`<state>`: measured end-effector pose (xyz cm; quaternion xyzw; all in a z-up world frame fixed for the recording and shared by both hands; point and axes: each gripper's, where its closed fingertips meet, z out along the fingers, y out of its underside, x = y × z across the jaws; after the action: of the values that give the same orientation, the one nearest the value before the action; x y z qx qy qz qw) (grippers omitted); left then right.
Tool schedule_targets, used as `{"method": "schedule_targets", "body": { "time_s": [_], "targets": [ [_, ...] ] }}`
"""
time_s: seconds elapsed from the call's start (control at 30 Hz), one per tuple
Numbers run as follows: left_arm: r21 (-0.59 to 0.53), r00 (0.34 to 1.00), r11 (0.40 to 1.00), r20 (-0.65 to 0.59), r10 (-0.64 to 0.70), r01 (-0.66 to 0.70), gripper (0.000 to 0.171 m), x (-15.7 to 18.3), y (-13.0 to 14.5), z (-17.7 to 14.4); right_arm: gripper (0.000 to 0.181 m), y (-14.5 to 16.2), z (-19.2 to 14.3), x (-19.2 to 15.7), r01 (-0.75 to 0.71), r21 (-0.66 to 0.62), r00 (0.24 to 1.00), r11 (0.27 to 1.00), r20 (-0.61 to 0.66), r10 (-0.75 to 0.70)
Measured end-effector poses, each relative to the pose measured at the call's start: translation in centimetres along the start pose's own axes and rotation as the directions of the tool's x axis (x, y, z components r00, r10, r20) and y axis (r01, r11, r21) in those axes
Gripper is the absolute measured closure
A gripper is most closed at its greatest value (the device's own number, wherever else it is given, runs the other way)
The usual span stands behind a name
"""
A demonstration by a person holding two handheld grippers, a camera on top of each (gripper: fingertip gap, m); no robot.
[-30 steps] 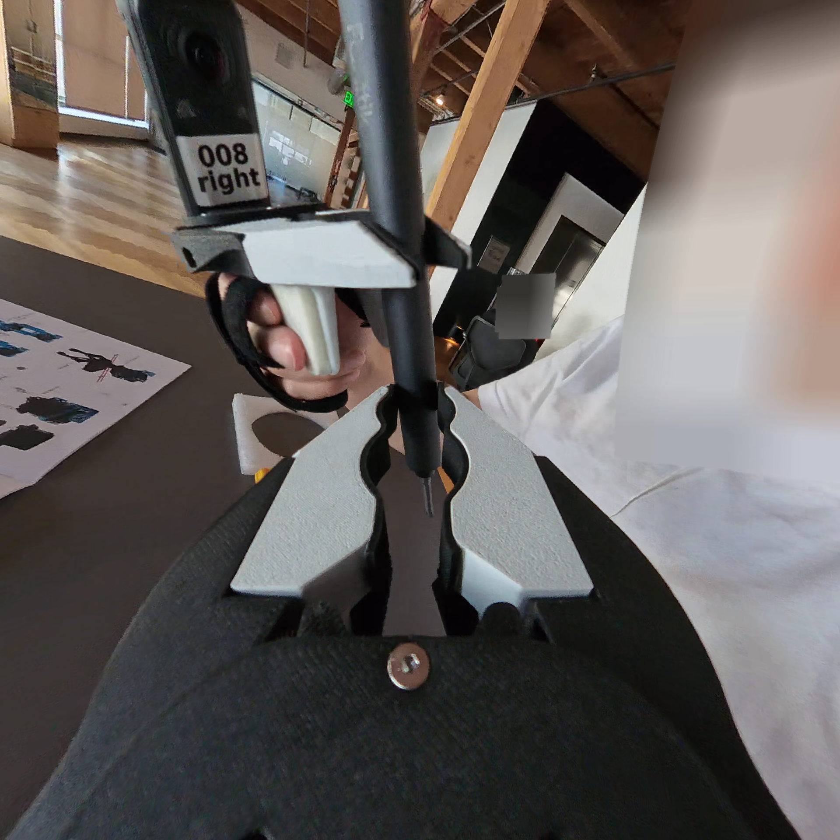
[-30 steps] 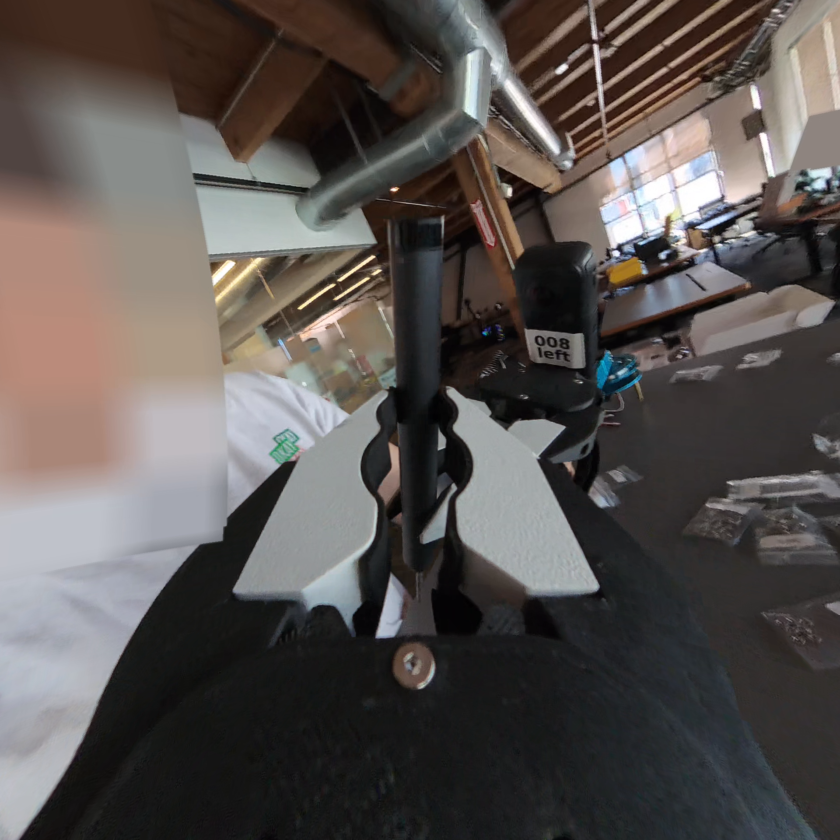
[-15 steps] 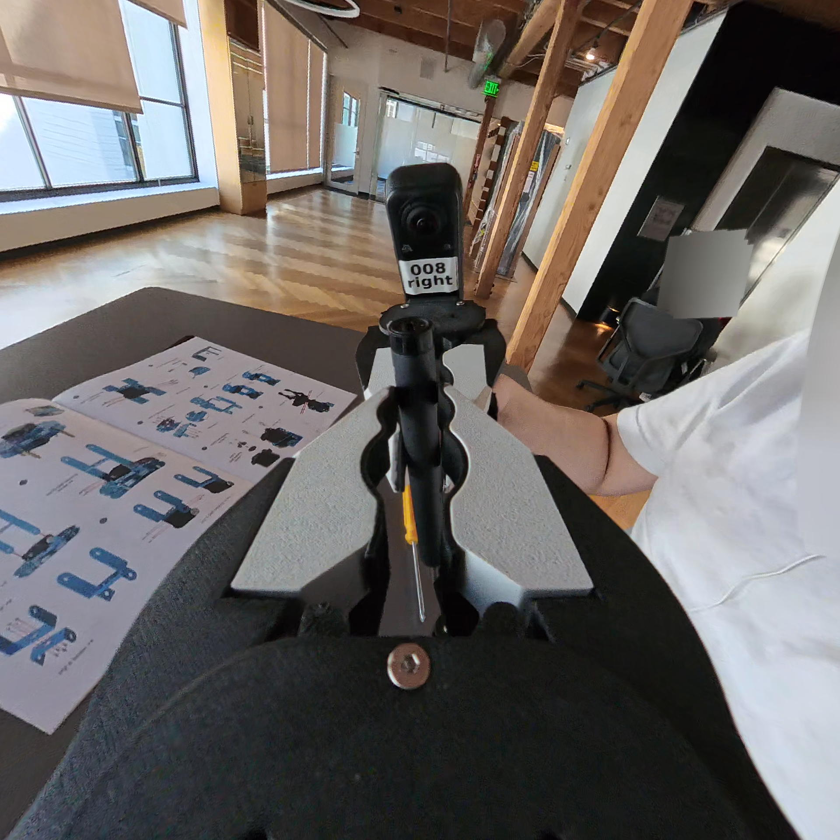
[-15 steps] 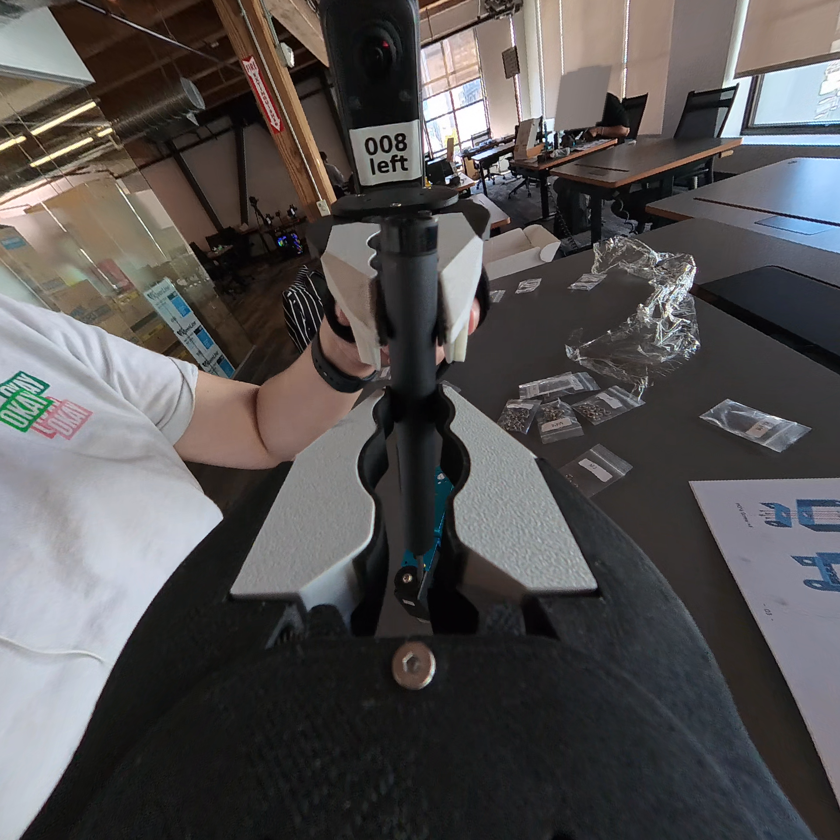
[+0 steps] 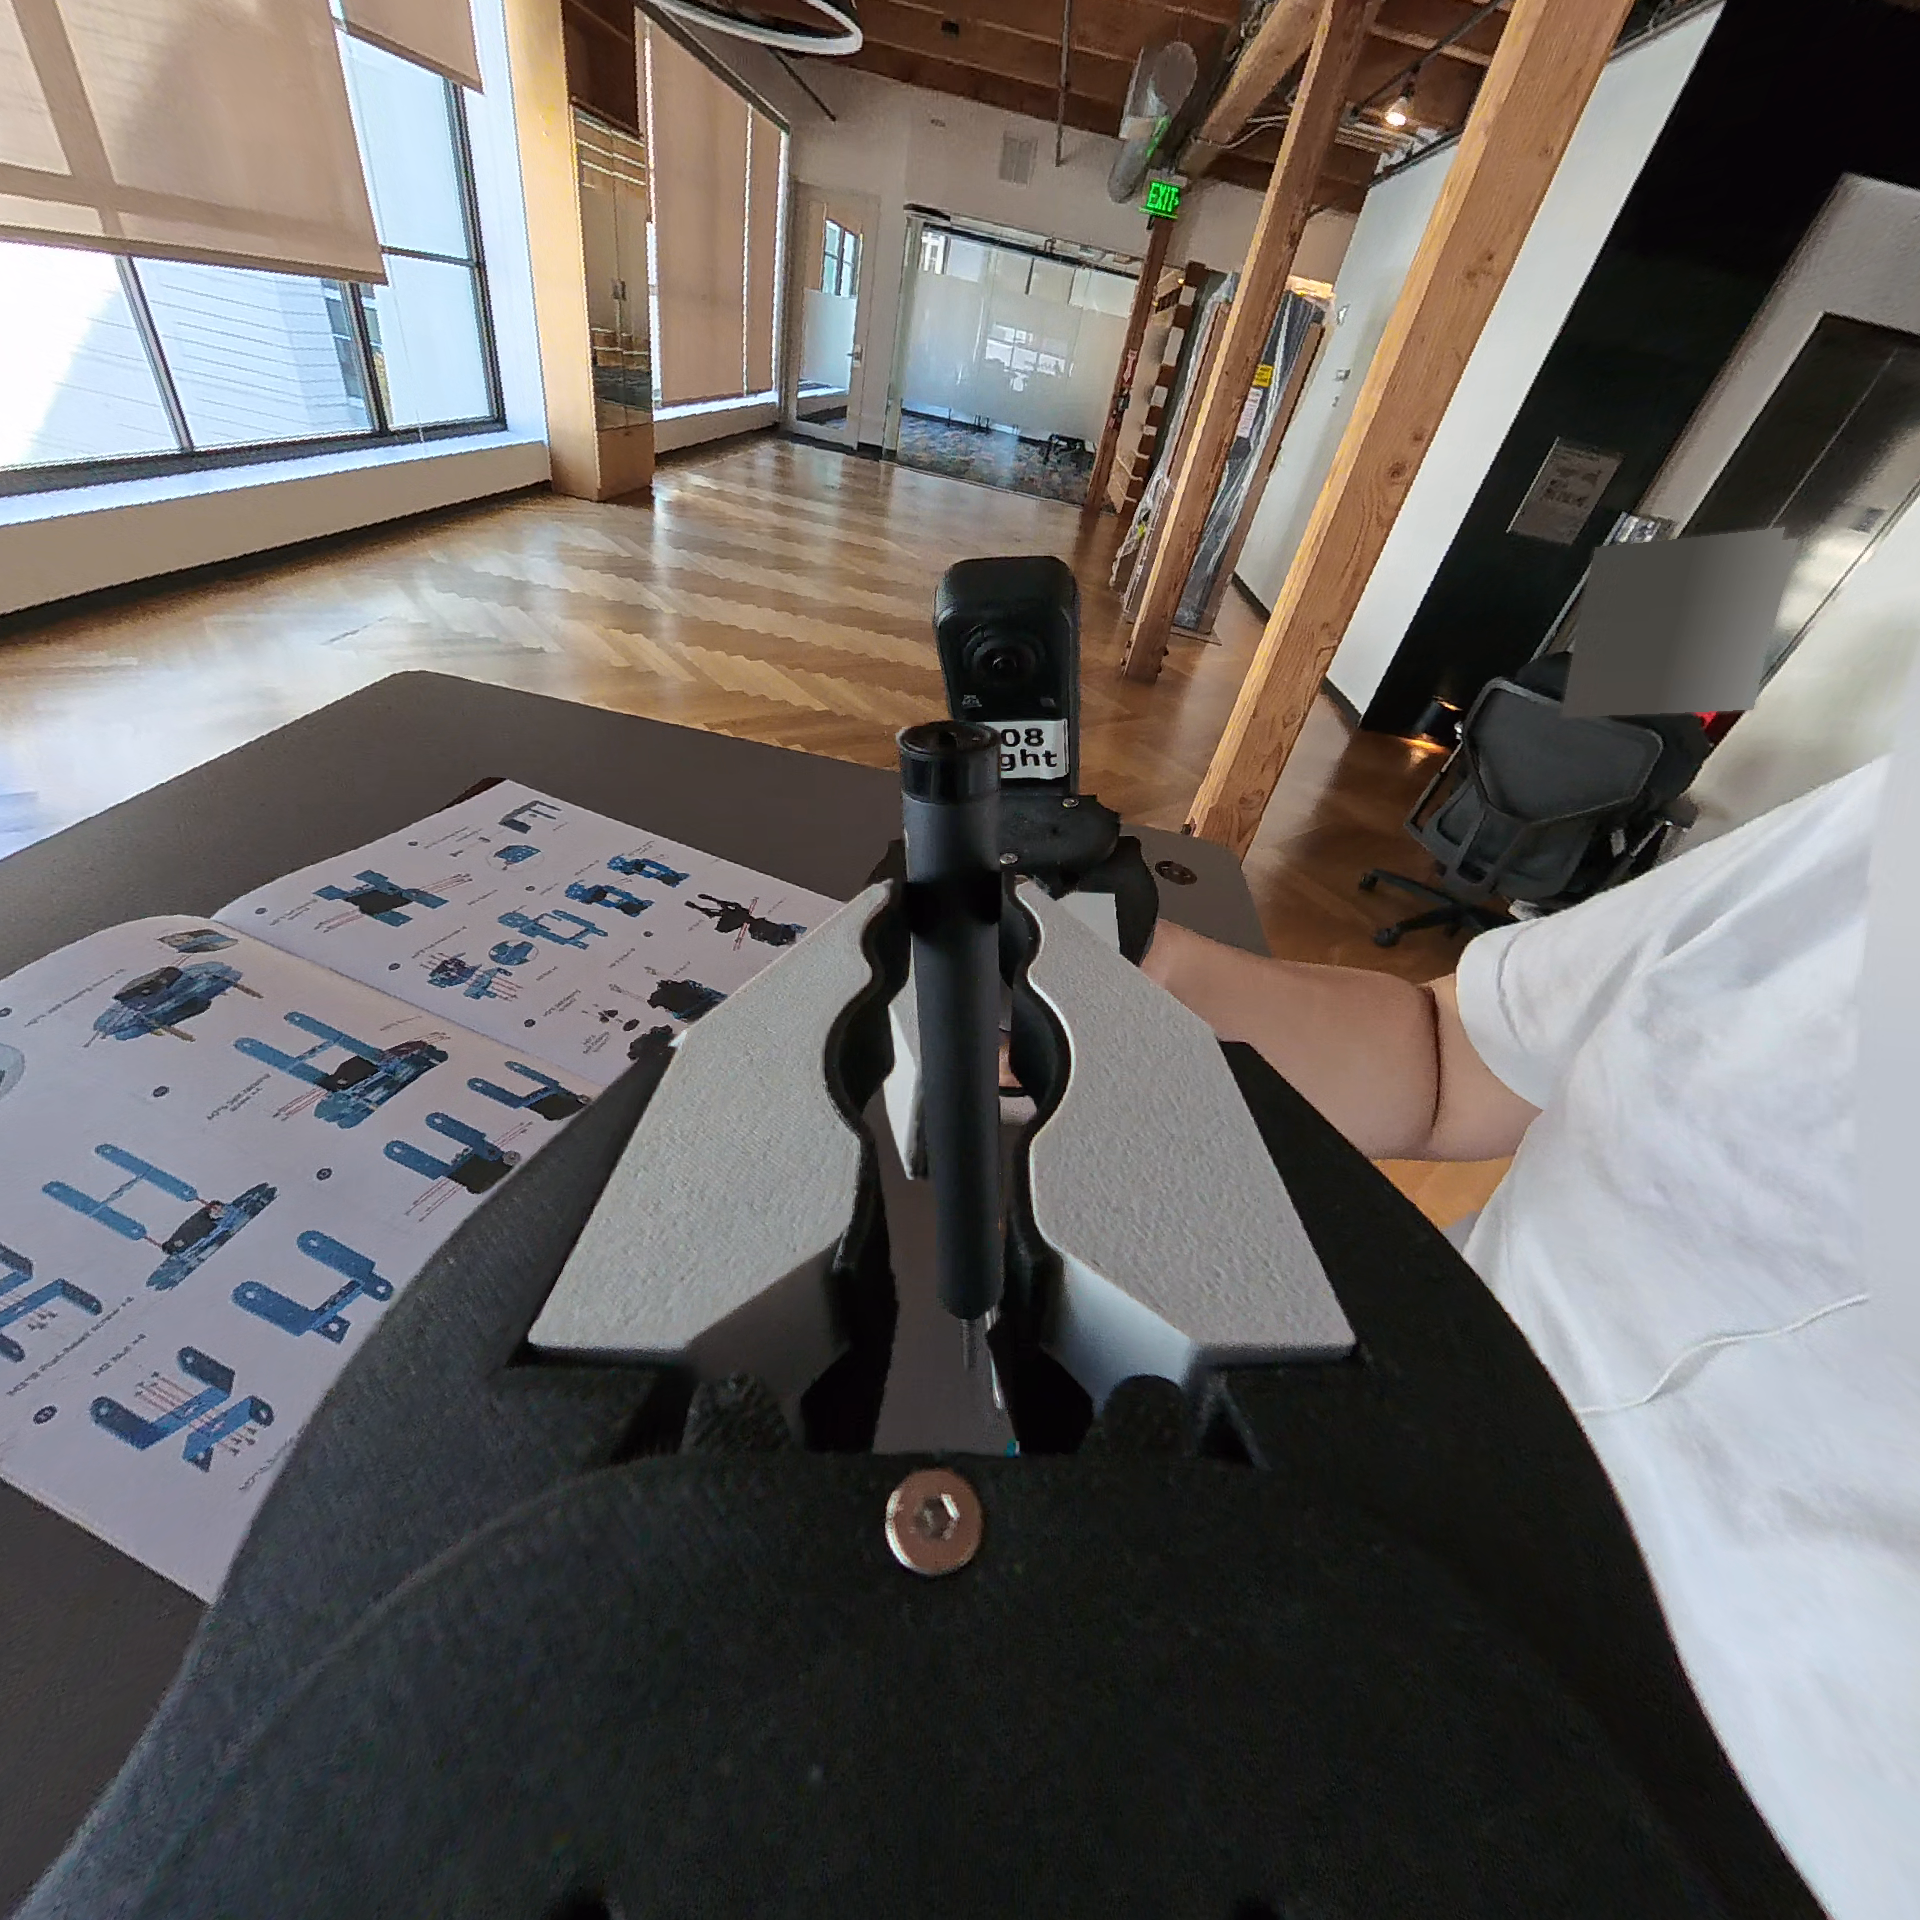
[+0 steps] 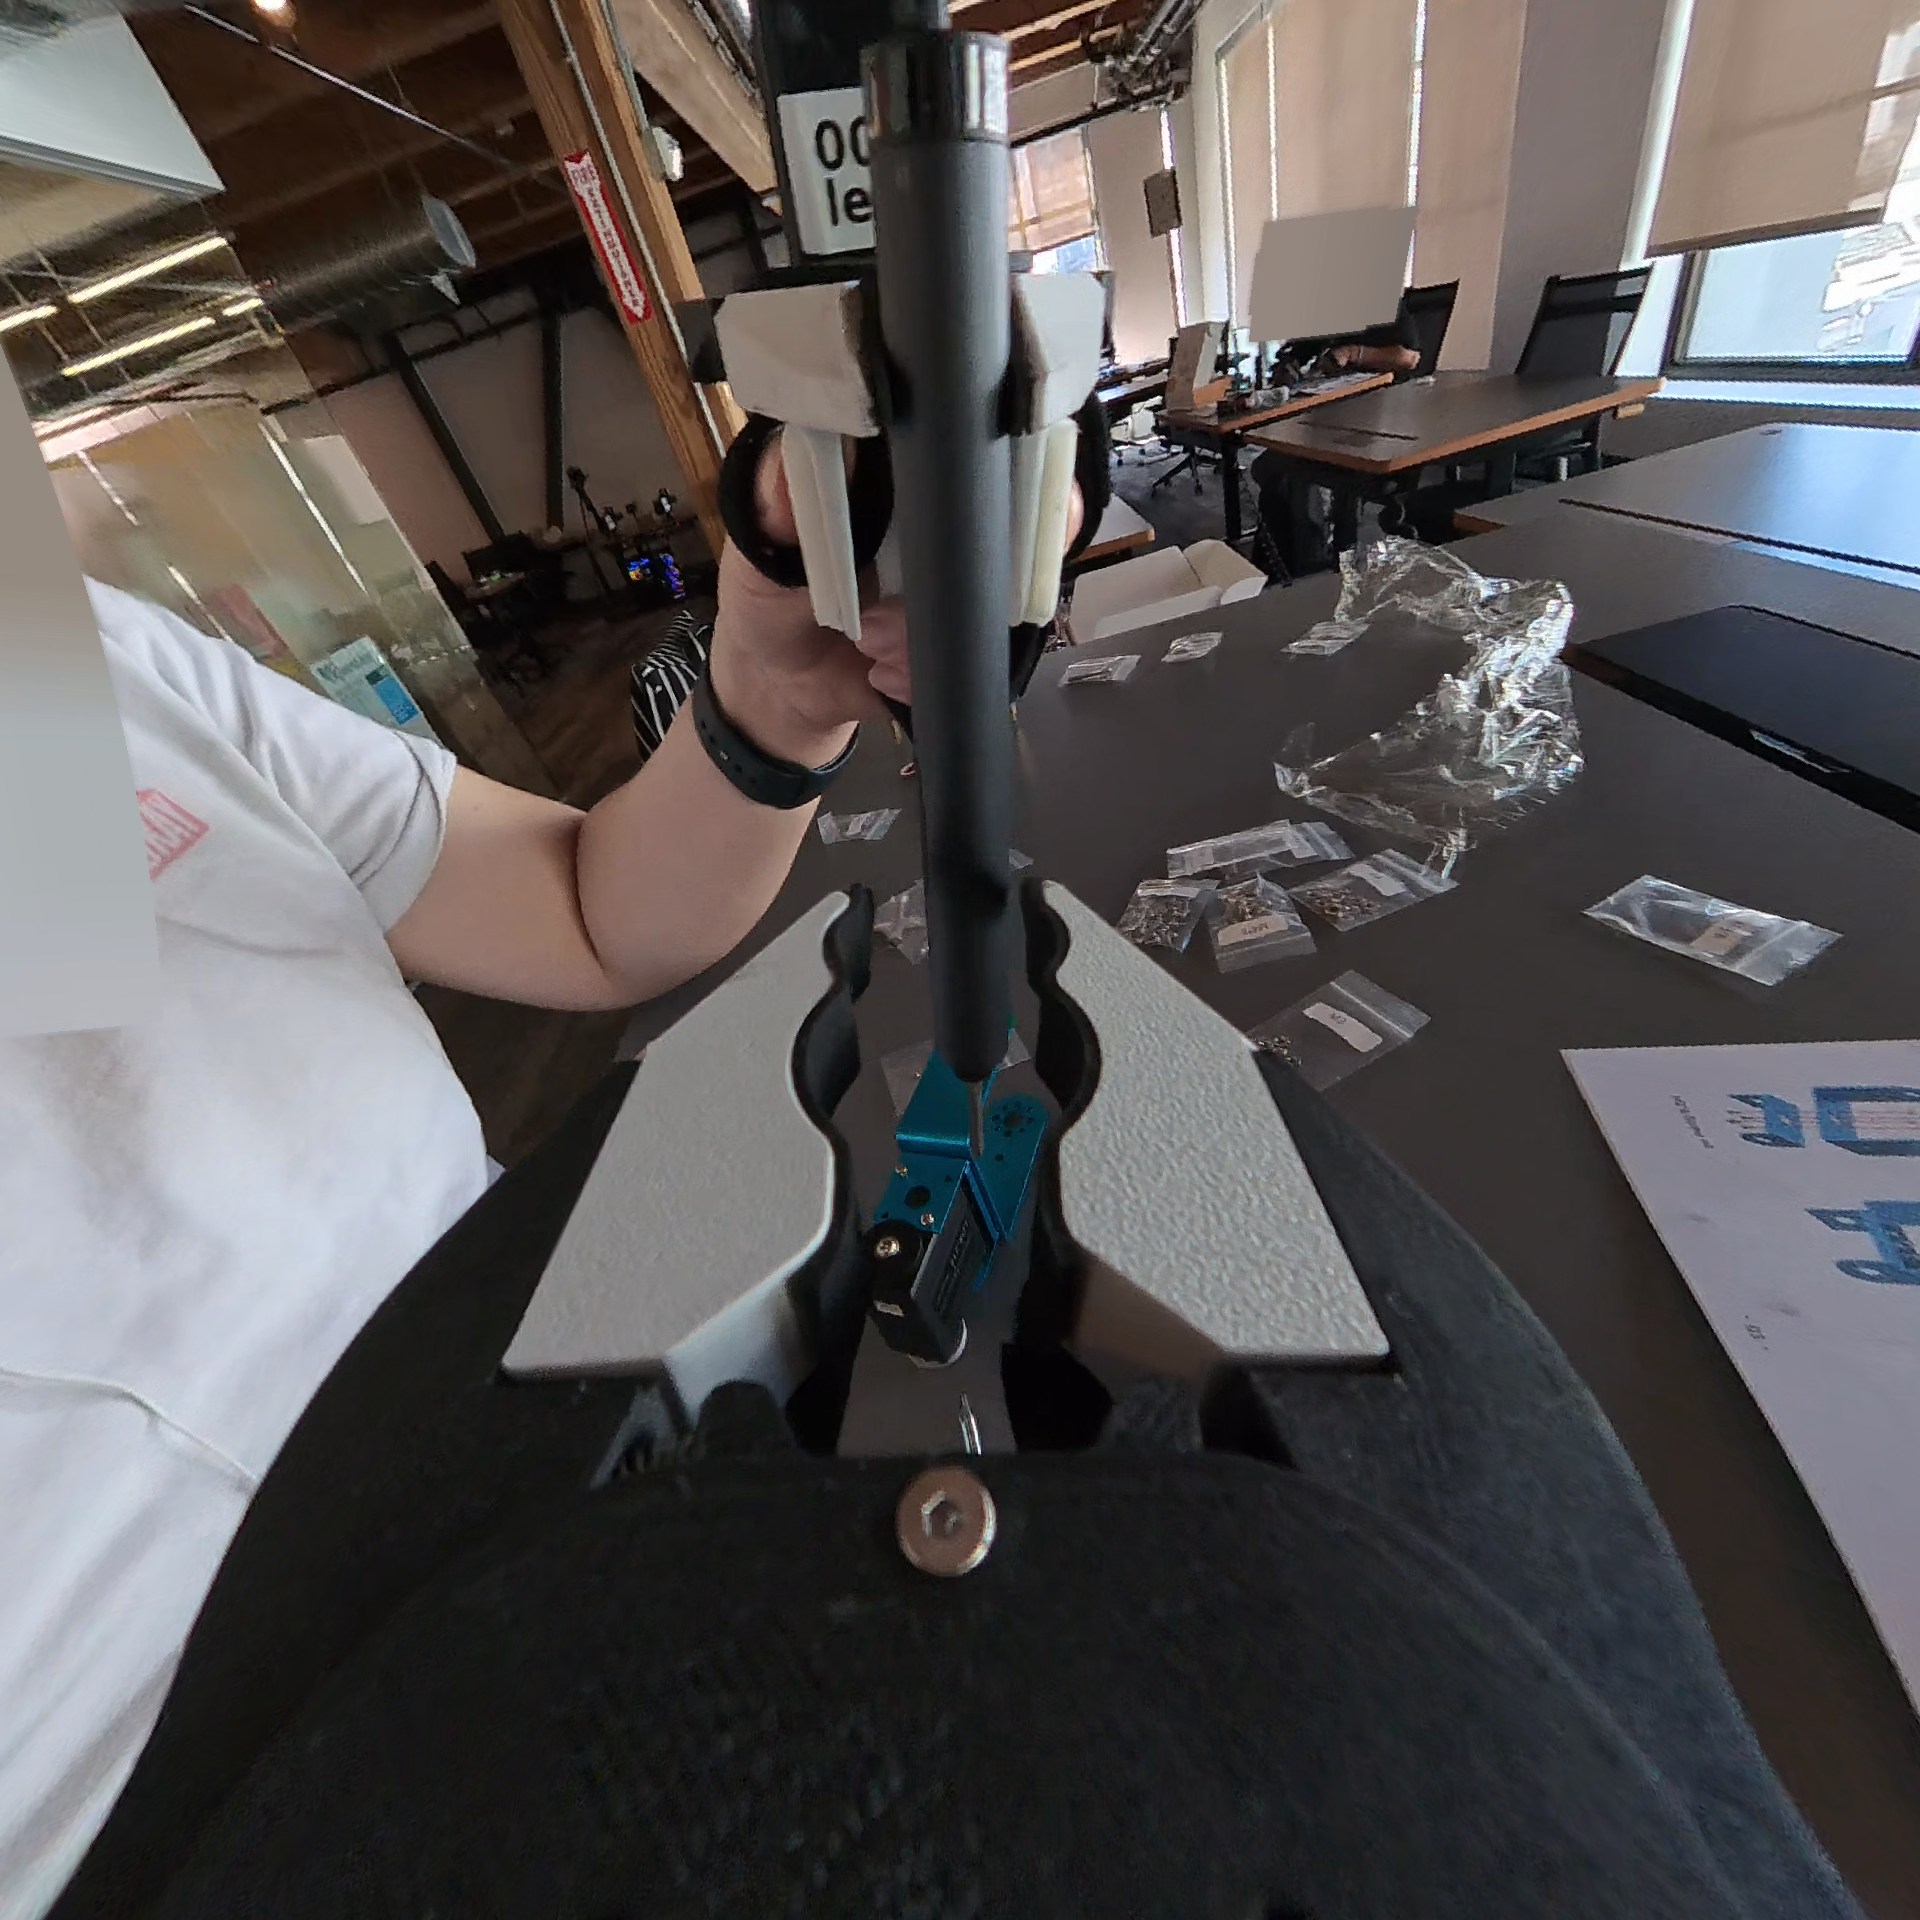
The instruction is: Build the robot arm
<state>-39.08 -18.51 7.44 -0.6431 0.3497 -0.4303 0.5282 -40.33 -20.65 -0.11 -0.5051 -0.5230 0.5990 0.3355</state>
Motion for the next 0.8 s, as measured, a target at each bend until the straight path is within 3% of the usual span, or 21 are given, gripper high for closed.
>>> {"method": "schedule_targets", "body": {
  "time_s": [0.07, 0.17, 0.3, 0.5, 0.6, 0.63, 0.67, 0.8],
  "targets": [
    [-0.005, 1.0, 1.0, -0.016, -0.007, 0.007, 0.157, 0.2, 0.2, 0.1, 0.148, 0.1, 0.3, -0.4, -0.005, 0.004, 1.0, 1.0, 0.027, 0.005],
    [-0.01, 0.999, 1.0, -0.038, -0.006, 0.006, 0.157, 0.6, 0.3, 0.2, 0.165, 0.2, 0.3, -0.3, -0.019, 0.015, 0.999, 1.0, 0.037, 0.019],
    [-0.007, 0.999, 1.0, -0.051, 0.002, -0.003, 0.157, 0.9, 0.3, 0.2, 0.165, 0.3, 0.3, -0.5, 0.01, 0.018, 1.0, 1.0, 0.029, -0.01],
    [-0.022, 0.997, 1.0, -0.072, -0.017, 0.015, 0.154, 1.6, 0.5, 0.1, 0.165, 0.9, 0.5, -0.5, 0.059, -0.028, 0.996, 0.998, -0.067, -0.061],
    [-0.062, 0.999, 0.997, -0.037, 0.039, -0.041, 0.129, 2.1, 1.0, 0.3, 0.165, 1.7, 0.5, -0.7, 0.062, -0.066, 0.993, 0.996, -0.097, -0.068],
    [-0.086, 0.997, 0.994, -0.02, 0.068, -0.07, 0.131, 2.2, 1.3, 0.5, 0.165, 1.8, 0.5, -0.9, 0.067, -0.07, 0.993, 0.995, -0.094, -0.073],
    [-0.109, 0.995, 0.989, 0.003, 0.103, -0.102, 0.154, 2.2, 1.6, 0.5, 0.165, 1.9, 0.6, -1.0, 0.072, -0.069, 0.993, 0.995, -0.093, -0.078],
    [-0.137, 0.993, 0.984, 0.016, 0.116, -0.113, 0.155, 2.5, 1.7, 0.9, 0.165, 1.9, 0.7, -1.0, 0.077, -0.048, 0.992, 0.996, -0.092, -0.082]
  ]
}}
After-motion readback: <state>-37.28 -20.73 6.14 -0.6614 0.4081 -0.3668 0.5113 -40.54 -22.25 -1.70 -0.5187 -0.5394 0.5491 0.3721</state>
